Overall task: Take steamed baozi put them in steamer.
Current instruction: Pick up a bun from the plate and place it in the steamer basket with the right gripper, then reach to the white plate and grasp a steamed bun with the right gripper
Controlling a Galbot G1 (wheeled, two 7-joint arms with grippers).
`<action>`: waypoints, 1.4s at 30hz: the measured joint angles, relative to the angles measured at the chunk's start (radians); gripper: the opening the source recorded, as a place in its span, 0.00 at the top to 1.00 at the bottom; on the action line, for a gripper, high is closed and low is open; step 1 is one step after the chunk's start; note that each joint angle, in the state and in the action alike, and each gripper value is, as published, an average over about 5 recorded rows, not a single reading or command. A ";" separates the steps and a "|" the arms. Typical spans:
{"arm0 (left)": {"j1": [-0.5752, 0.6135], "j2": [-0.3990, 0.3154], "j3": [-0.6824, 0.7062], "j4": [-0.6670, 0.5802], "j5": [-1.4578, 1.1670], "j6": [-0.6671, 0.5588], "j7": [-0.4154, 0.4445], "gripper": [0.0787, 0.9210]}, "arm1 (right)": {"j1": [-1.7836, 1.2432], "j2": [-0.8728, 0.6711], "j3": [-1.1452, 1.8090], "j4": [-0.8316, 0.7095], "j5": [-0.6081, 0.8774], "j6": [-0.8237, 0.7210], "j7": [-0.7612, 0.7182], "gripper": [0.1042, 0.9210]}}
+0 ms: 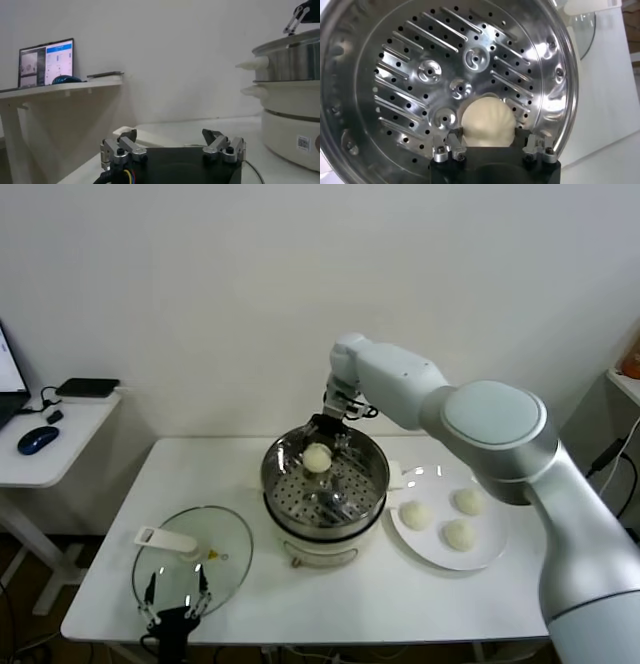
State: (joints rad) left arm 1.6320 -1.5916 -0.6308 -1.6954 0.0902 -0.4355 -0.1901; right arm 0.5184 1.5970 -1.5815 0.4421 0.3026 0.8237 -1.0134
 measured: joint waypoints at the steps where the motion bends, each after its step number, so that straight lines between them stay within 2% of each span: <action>1: 0.001 0.000 0.000 -0.002 0.000 0.000 0.000 0.12 | 0.001 -0.001 0.000 0.001 0.002 0.000 0.002 0.13; 12: 0.013 -0.002 -0.008 -0.016 0.003 0.006 0.000 0.12 | 0.092 -0.073 -0.082 0.095 0.116 0.000 0.003 0.12; 25: 0.019 -0.002 -0.005 -0.022 0.004 0.010 0.003 0.12 | 0.349 -0.280 -0.348 0.398 0.381 -0.032 0.017 0.12; 30: 0.018 -0.002 -0.003 -0.020 0.004 0.011 0.004 0.12 | 0.415 -0.369 -0.418 0.529 0.446 -0.190 0.032 0.12; 42: 0.018 -0.002 -0.007 -0.014 0.006 0.010 0.005 0.12 | 0.422 -0.529 -0.454 0.748 0.545 -0.786 0.099 0.12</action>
State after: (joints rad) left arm 1.6498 -1.5938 -0.6373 -1.7095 0.0960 -0.4250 -0.1852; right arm 0.9408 1.0679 -2.0351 1.1898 0.8474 0.0373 -0.9147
